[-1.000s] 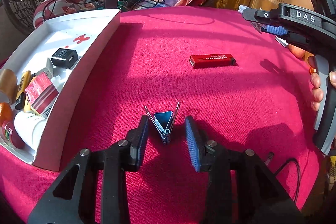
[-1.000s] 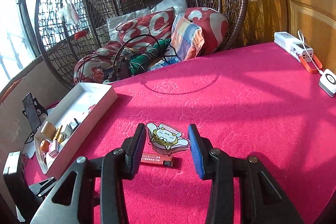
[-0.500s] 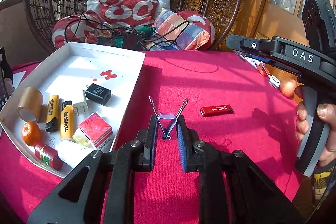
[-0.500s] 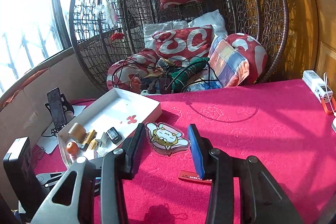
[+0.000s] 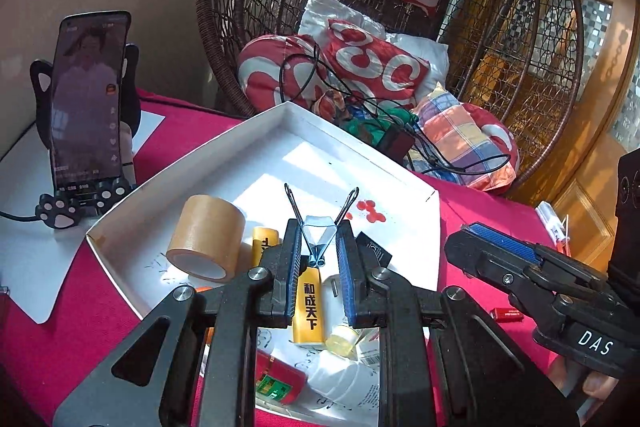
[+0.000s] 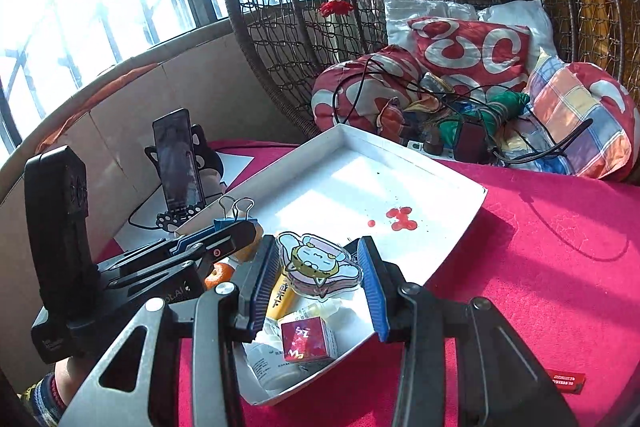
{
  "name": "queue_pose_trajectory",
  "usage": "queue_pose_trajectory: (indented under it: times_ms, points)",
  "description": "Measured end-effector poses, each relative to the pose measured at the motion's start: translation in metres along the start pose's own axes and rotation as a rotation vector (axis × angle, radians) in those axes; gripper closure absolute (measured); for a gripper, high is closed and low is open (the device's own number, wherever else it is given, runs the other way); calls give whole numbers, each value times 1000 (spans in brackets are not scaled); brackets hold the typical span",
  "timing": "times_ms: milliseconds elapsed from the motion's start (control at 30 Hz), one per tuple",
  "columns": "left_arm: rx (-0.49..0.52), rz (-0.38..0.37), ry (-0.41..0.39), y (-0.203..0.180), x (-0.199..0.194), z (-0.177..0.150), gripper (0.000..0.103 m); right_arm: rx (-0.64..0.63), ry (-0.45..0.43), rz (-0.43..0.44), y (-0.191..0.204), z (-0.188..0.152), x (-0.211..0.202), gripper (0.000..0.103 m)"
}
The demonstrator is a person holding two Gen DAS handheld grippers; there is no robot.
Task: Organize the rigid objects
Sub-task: 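Place the binder clip in the tray with the left tool while the right tool places the badge, then open both tools and withdraw them from the tray toward the black pen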
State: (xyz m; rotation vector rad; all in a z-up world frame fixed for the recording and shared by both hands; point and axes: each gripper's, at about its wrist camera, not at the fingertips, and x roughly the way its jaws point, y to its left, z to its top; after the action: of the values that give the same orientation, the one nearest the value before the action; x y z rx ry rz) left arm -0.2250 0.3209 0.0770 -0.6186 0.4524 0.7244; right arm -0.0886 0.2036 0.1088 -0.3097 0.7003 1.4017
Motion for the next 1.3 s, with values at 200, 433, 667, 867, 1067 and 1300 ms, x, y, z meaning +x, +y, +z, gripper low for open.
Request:
queue_pose_trajectory:
  times_ms: [200, 433, 667, 867, 1067, 1300]
  points:
    - [-72, 42, 20, 27, 5, -9, 47, 21, 59, 37, 10, -4, 37, 61]
    - [-168, 93, -28, 45, -6, -21, 0, 117, -5, -18, -16, -18, 20, 0]
    - [-126, 44, -69, 24, -26, -25, 0, 169, -165, -50, -33, -22, -41, 0]
    - [-33, -6, -98, -8, -40, -29, 0, 200, -296, -70, -45, -28, -91, 0]
    - [97, -97, -56, -47, -40, -44, 0, 205, -391, -120, -59, -41, -136, 0]
    - [252, -203, -9, -83, -37, -65, 0, 238, -480, -205, -87, -66, -181, 0]
